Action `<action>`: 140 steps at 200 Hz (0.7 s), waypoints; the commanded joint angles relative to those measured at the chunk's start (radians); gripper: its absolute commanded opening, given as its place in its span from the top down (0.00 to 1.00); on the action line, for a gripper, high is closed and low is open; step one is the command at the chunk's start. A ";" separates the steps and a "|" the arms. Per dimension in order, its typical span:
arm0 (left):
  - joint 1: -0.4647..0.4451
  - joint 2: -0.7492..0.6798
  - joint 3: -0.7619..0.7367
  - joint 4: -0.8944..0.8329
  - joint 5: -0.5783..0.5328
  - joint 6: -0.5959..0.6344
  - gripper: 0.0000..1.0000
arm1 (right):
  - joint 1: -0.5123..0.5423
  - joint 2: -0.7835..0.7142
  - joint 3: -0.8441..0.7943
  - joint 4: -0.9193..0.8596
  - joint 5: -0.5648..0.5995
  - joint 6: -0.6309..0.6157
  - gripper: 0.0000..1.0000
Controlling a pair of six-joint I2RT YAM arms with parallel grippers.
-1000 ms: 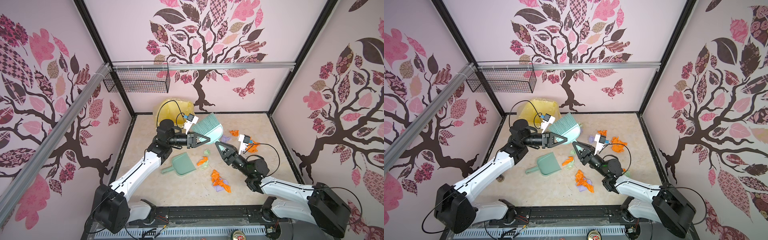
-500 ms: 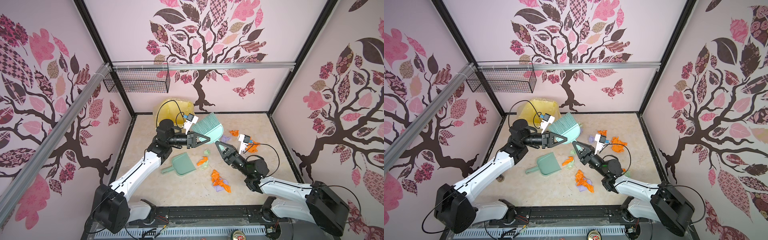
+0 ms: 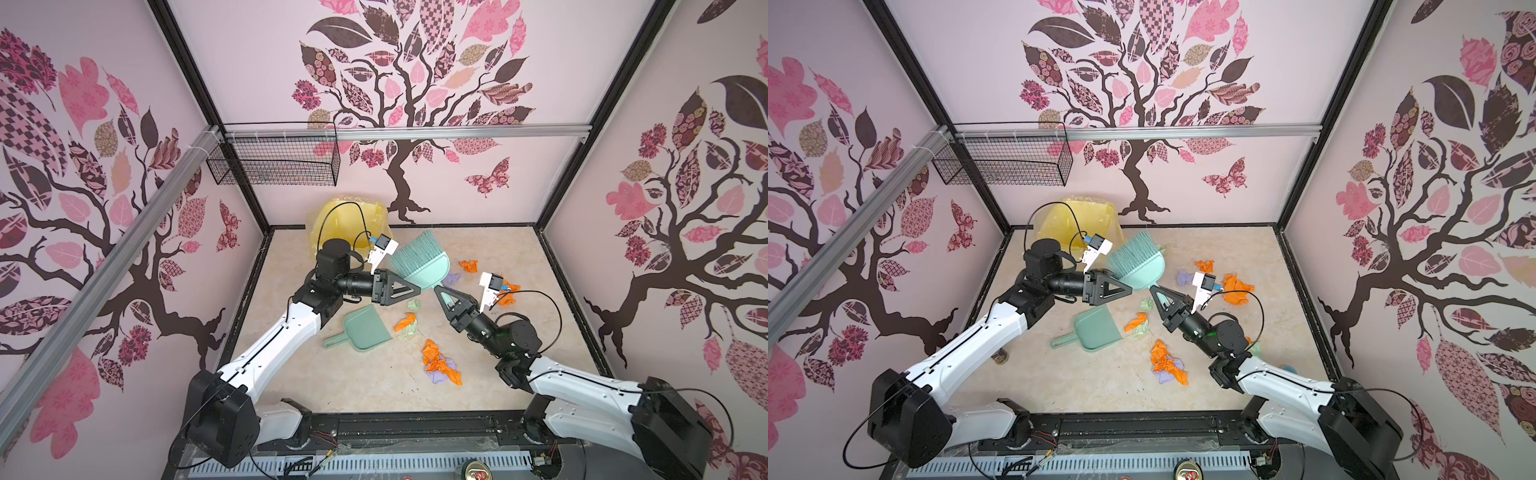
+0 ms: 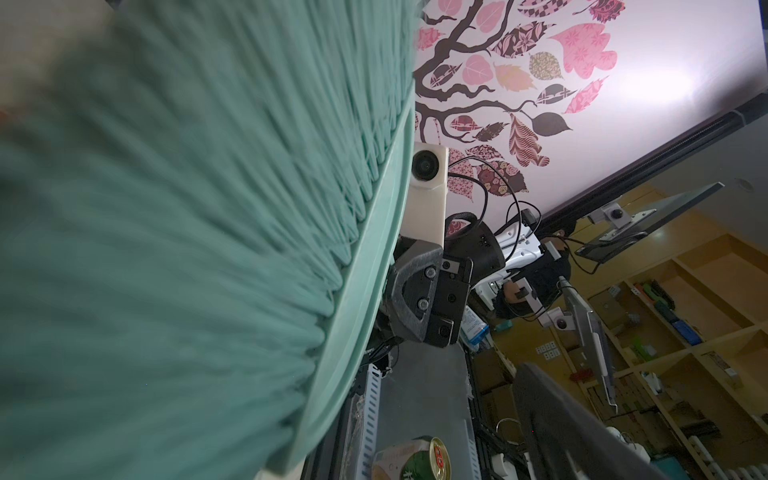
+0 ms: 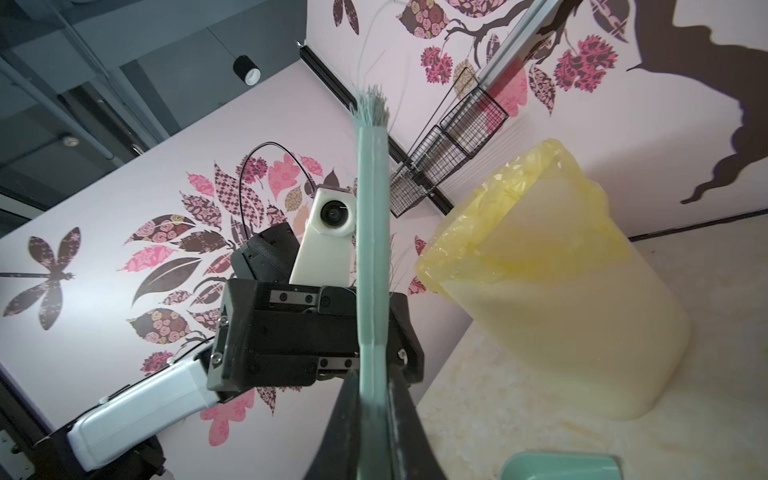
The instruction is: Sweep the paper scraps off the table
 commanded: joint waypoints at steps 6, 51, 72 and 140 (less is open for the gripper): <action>0.073 -0.064 0.070 -0.343 0.013 0.338 0.04 | -0.003 -0.186 0.022 -0.349 0.126 -0.100 1.00; 0.097 -0.187 0.063 -0.875 -0.318 0.945 0.04 | -0.002 -0.366 0.172 -1.061 0.343 -0.241 1.00; 0.101 -0.293 -0.015 -0.879 -0.541 1.066 0.04 | -0.002 -0.379 0.220 -1.234 0.413 -0.267 1.00; 0.291 -0.335 -0.269 -0.901 -0.800 1.561 0.04 | -0.003 -0.332 0.181 -1.251 0.371 -0.263 1.00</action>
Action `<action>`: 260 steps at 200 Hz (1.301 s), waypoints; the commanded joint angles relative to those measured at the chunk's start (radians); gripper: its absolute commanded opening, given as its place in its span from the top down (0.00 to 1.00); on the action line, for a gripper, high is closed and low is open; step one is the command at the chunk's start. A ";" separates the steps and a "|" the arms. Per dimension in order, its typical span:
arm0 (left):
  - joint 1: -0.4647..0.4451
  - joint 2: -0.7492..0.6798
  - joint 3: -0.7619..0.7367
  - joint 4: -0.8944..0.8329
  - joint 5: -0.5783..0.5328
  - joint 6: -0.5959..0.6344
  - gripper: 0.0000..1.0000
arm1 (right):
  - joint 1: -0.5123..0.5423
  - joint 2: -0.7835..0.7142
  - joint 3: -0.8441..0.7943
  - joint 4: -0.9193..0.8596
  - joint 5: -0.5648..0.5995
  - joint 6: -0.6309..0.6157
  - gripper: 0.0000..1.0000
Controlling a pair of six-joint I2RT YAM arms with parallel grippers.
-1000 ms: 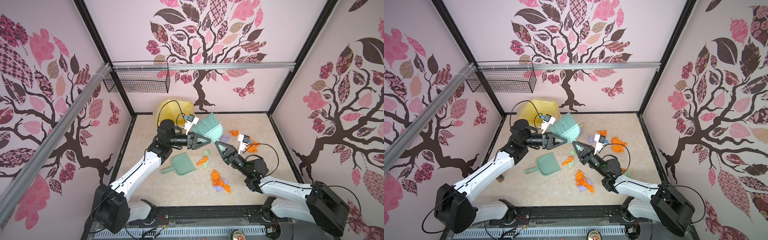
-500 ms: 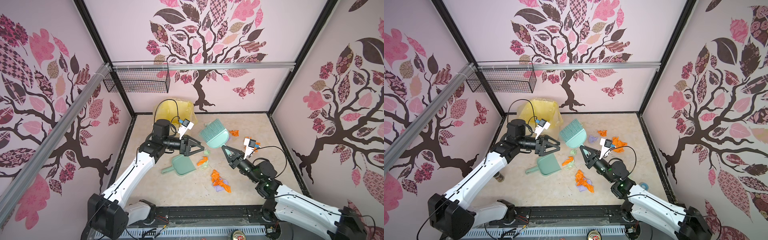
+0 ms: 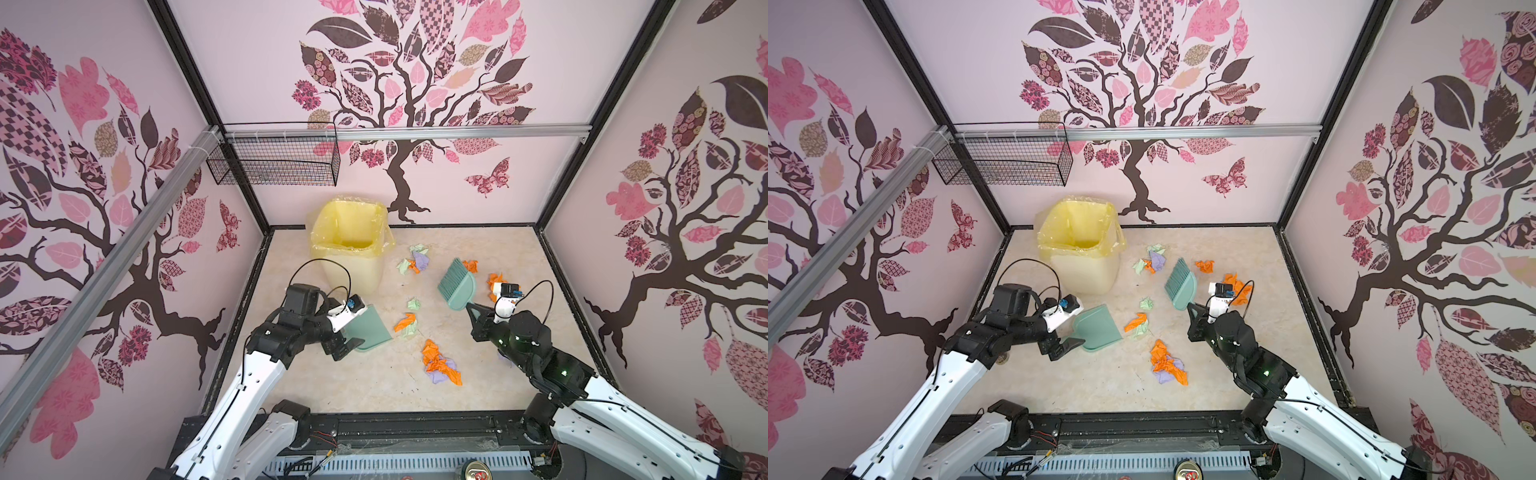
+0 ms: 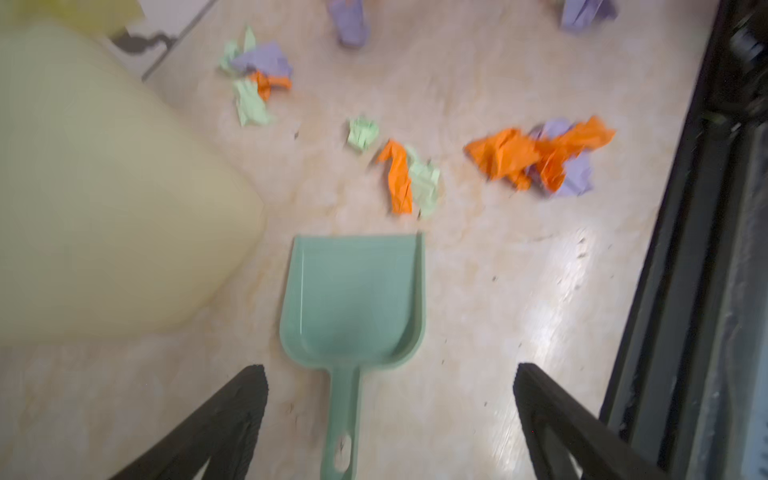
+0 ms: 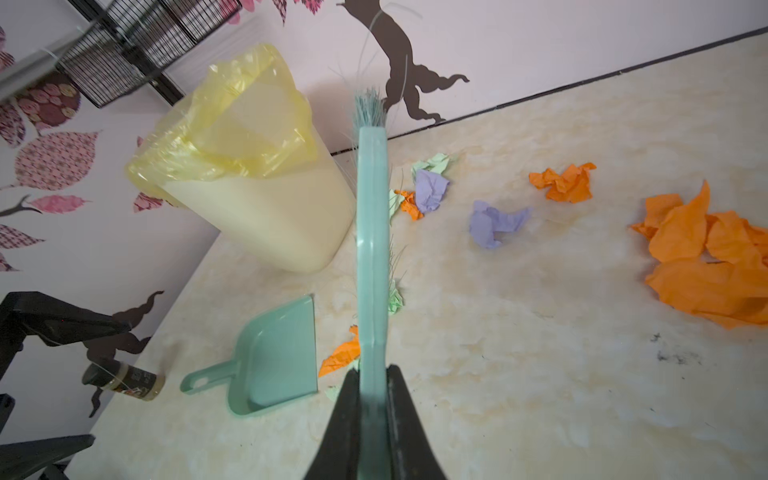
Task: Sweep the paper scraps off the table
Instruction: 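Lower the brush near the scraps while the left gripper descends over the dustpan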
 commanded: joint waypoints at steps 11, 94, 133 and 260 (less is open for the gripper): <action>0.182 0.059 -0.034 -0.060 0.024 0.277 0.04 | -0.001 0.020 -0.027 0.005 -0.013 0.000 1.00; 0.358 0.092 -0.207 0.087 0.275 0.350 0.04 | -0.001 0.022 -0.058 0.022 -0.019 0.012 1.00; 0.348 0.166 -0.257 0.187 0.214 0.382 0.08 | -0.002 0.037 -0.075 0.052 -0.026 0.026 1.00; 0.301 0.343 -0.255 0.333 0.165 0.357 0.26 | -0.002 0.070 -0.080 0.089 -0.036 0.026 1.00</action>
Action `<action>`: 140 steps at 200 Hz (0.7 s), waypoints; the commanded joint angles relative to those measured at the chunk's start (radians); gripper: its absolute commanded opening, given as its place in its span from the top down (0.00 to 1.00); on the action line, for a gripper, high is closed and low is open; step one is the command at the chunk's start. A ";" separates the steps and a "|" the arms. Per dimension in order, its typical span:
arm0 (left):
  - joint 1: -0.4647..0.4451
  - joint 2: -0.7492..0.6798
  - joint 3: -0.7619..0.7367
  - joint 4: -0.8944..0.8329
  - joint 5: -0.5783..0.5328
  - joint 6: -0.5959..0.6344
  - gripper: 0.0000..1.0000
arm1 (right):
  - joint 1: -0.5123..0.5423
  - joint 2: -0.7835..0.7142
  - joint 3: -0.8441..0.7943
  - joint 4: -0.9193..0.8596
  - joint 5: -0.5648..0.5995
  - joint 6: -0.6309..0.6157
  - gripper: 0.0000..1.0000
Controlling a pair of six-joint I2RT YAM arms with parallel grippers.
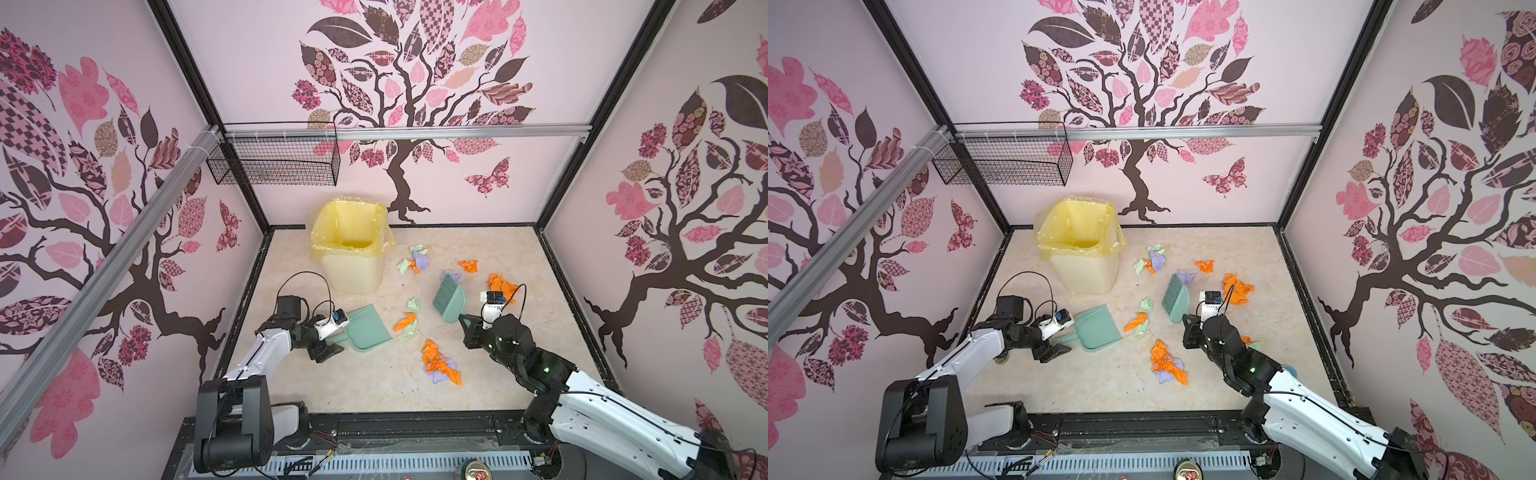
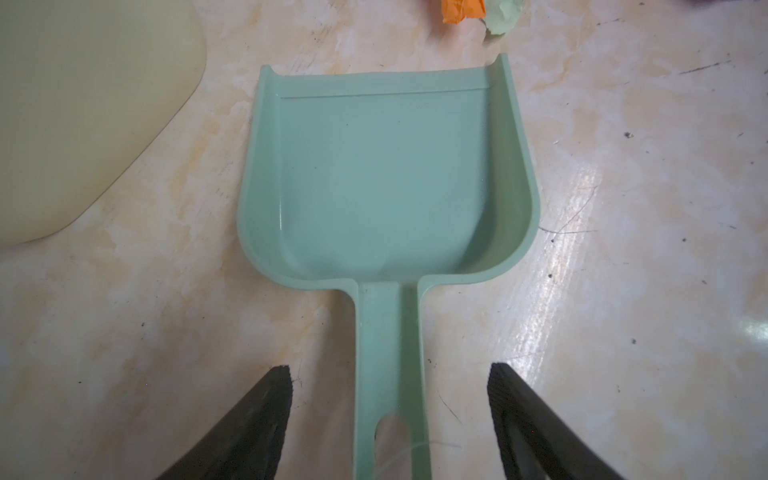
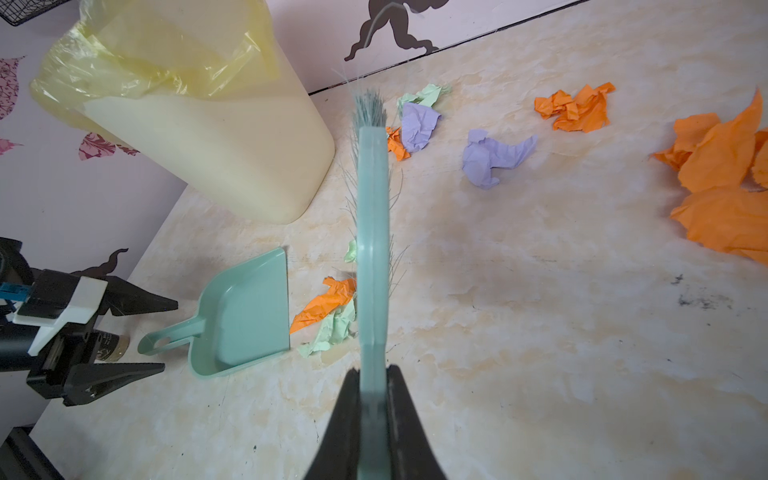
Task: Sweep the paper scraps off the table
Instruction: 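Lower the brush near the scraps while the left gripper descends over the dustpan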
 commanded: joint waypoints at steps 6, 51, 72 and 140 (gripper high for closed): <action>-0.031 0.029 -0.011 0.029 -0.028 -0.007 0.28 | -0.002 -0.004 0.013 0.027 0.003 -0.002 1.00; -0.059 0.098 0.031 0.008 -0.063 -0.007 0.37 | -0.002 0.012 0.005 0.057 -0.014 0.006 1.00; -0.069 0.106 0.032 0.009 -0.074 -0.008 0.41 | -0.001 0.008 0.001 0.062 -0.016 0.008 1.00; -0.069 0.076 0.012 0.016 -0.070 -0.001 0.67 | -0.002 -0.007 -0.021 0.060 -0.018 0.018 1.00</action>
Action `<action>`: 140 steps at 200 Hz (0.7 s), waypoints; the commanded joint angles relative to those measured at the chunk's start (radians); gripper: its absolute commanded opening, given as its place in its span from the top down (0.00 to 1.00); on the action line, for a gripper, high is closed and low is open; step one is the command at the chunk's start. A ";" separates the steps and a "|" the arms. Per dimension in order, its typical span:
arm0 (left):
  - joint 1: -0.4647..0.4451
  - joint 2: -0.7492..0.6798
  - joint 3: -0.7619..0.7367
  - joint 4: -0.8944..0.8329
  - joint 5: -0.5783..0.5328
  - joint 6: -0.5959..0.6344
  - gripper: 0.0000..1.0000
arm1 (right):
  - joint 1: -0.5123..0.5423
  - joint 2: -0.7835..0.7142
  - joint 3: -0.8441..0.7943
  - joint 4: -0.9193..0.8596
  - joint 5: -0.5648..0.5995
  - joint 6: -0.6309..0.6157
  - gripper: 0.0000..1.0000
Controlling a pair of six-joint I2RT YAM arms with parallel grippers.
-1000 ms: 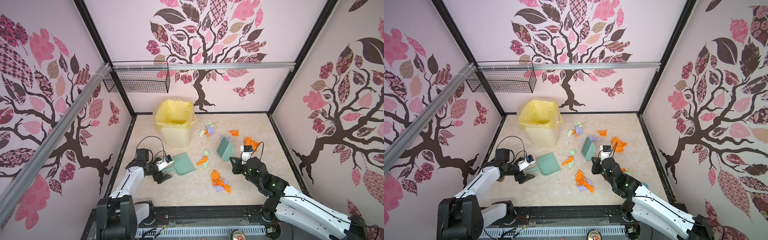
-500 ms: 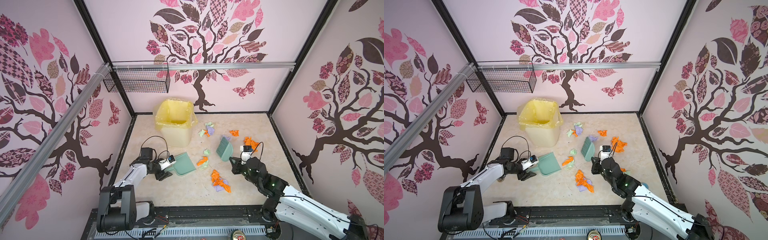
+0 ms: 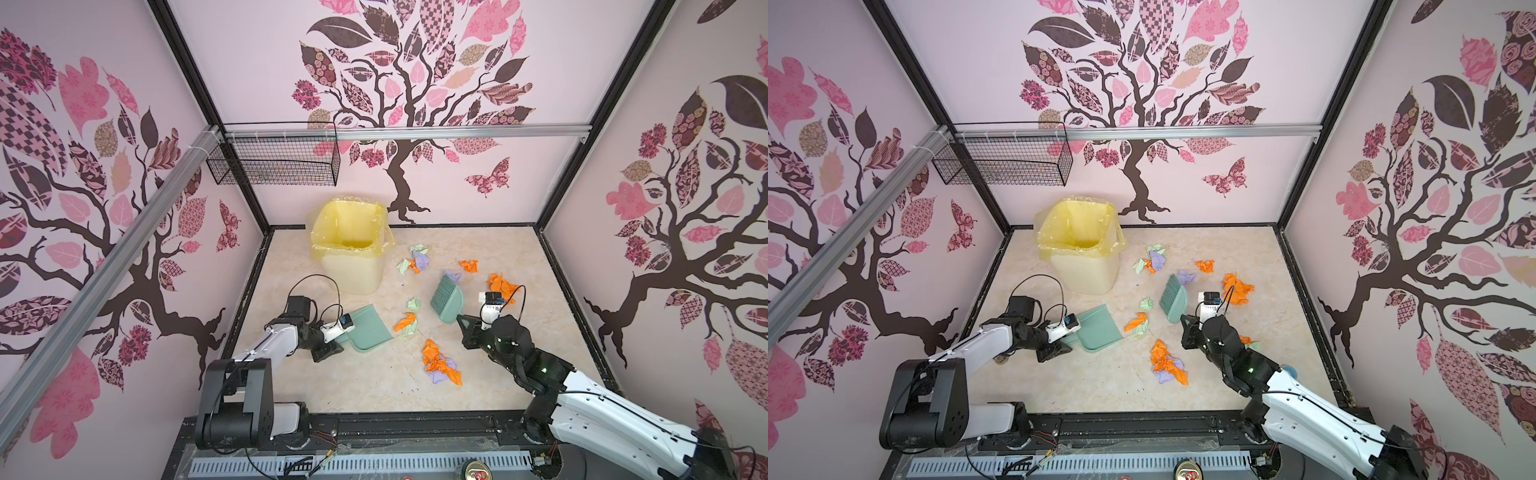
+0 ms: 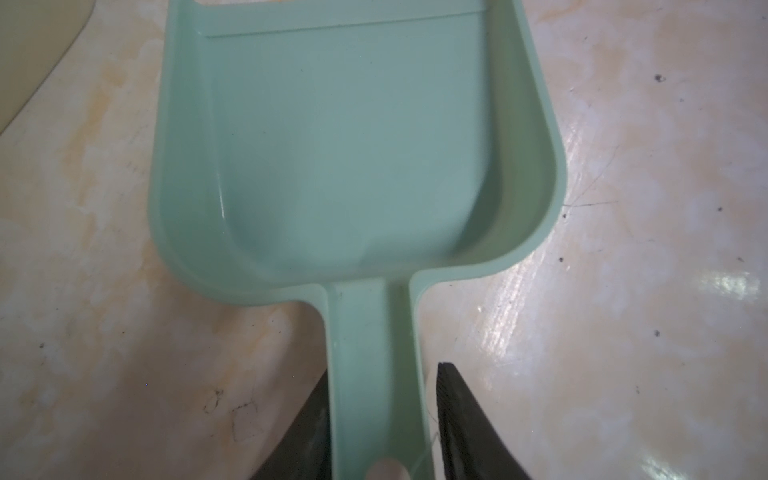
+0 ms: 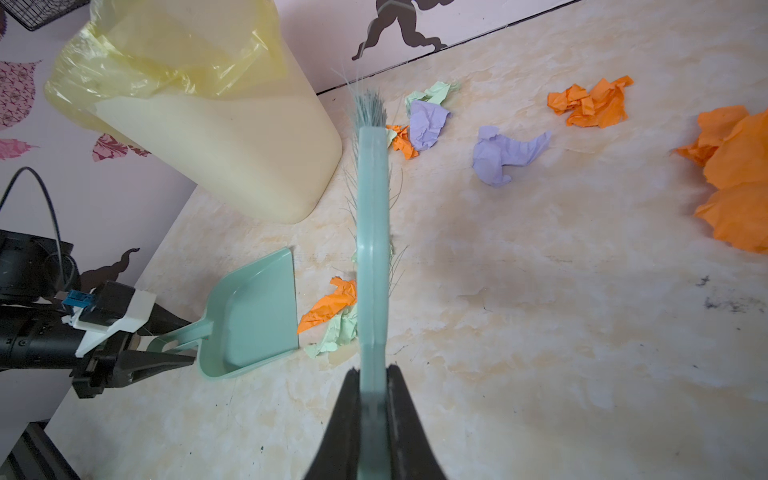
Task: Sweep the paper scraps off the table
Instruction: 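Lower the brush near the scraps while the left gripper descends over the dustpan, then close the left gripper on the dustpan handle while the right arm lifts the brush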
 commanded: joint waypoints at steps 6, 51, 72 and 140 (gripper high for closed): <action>-0.002 -0.025 0.010 0.004 0.012 0.011 0.70 | -0.002 -0.018 0.008 0.010 0.001 0.009 1.00; -0.003 -0.044 0.021 -0.037 0.029 0.012 0.85 | -0.001 -0.015 0.009 0.005 0.000 0.009 1.00; -0.003 -0.072 0.034 -0.075 0.041 0.003 0.90 | -0.001 -0.015 0.009 0.000 -0.003 0.010 1.00; -0.014 -0.237 0.083 -0.206 0.170 -0.117 0.95 | -0.001 -0.028 0.005 -0.013 -0.001 0.018 1.00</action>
